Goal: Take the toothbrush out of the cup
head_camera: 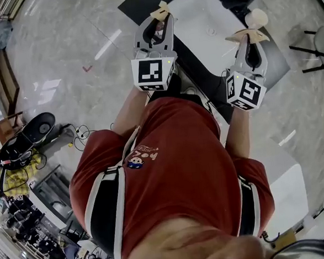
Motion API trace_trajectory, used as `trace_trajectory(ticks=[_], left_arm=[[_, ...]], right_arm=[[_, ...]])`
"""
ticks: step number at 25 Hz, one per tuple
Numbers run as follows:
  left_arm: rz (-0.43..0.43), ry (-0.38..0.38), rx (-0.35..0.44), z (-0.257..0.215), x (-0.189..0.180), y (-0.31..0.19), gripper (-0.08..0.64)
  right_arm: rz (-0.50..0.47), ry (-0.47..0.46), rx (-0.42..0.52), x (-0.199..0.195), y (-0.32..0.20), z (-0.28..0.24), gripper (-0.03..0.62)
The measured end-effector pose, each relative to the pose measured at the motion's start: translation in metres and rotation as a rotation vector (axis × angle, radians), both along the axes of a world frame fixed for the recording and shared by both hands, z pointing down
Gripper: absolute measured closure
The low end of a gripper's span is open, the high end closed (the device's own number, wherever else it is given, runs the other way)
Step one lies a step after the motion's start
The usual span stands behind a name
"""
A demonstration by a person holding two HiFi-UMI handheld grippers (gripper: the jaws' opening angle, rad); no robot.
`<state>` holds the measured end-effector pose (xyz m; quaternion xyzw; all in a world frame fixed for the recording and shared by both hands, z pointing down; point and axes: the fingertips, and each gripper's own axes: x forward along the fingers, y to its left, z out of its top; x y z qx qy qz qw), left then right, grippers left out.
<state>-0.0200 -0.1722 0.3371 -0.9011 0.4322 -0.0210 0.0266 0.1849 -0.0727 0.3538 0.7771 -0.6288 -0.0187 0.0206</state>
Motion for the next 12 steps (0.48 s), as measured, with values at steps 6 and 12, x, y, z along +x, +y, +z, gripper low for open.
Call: trace_trajectory(ticks=[6, 12], left_arm=[[0.144, -0.003, 0.009, -0.005, 0.058, 0.024, 0.491], [0.338, 0.016, 0.011, -0.009, 0.121, 0.059, 0.491]], right_arm=[[0.162, 0.019, 0.018, 0.042, 0.056, -0.009, 0.558], [0.365, 0.036, 0.014, 0.076, 0.127, -0.012, 0.558]])
